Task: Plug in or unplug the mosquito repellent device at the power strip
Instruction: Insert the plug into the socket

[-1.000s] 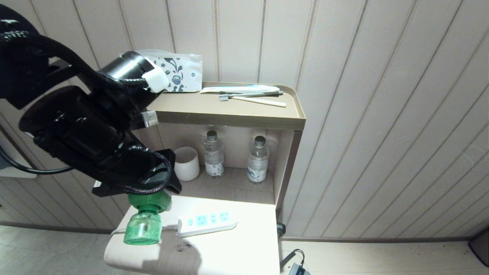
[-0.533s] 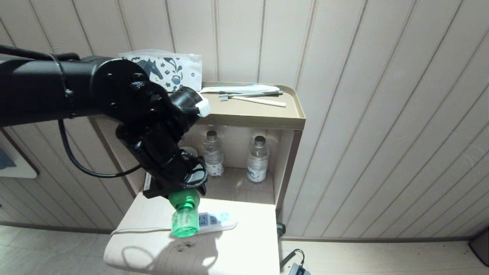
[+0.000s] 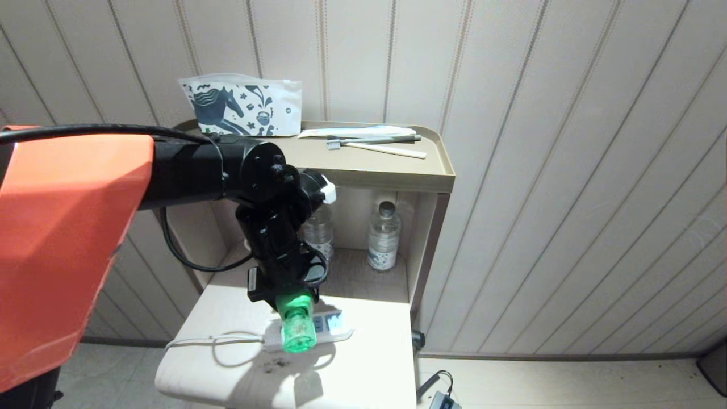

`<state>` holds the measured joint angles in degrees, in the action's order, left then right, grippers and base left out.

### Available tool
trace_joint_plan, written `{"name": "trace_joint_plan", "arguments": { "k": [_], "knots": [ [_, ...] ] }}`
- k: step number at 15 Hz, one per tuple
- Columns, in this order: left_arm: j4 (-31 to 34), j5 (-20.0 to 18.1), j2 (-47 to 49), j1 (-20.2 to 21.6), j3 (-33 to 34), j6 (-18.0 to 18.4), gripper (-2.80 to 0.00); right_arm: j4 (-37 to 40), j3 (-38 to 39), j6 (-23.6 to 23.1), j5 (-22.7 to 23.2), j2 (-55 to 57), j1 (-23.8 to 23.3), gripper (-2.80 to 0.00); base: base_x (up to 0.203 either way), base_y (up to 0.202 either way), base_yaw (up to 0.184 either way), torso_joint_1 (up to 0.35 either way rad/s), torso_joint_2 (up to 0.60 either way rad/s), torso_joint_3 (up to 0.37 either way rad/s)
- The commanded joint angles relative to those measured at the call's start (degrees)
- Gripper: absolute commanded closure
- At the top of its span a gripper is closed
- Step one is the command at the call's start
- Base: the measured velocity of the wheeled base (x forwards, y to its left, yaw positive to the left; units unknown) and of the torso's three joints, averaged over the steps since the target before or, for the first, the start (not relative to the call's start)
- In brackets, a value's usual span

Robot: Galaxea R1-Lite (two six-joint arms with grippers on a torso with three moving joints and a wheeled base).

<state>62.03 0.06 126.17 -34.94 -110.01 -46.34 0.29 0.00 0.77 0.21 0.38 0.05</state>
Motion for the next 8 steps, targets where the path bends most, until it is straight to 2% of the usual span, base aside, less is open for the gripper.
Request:
{"name": "trace_joint_plan", "arguments": {
  "k": [1,3,8],
  "knots": [
    [0.04,0.28,2.6,0.13,-0.12,-0.35,0.0,-0.02,0.0,0.02,-0.03,-0.03,0.04,0.0,0.0,0.0,0.0,0.0,0.0,0.0],
    [-0.68,2.05,3.85,0.19,-0.12,-1.39,0.0,-0.02,0.0,0.02,-0.03,-0.03,0.04,0.0,0.0,0.0,0.0,0.0,0.0,0.0],
    [-0.95,2.32,4.18,0.05,0.31,-2.35,0.0,-0.02,0.0,0.02,0.06,-0.03,0.04,0.0,0.0,0.0,0.0,0.0,0.0,0.0]
  ]
}}
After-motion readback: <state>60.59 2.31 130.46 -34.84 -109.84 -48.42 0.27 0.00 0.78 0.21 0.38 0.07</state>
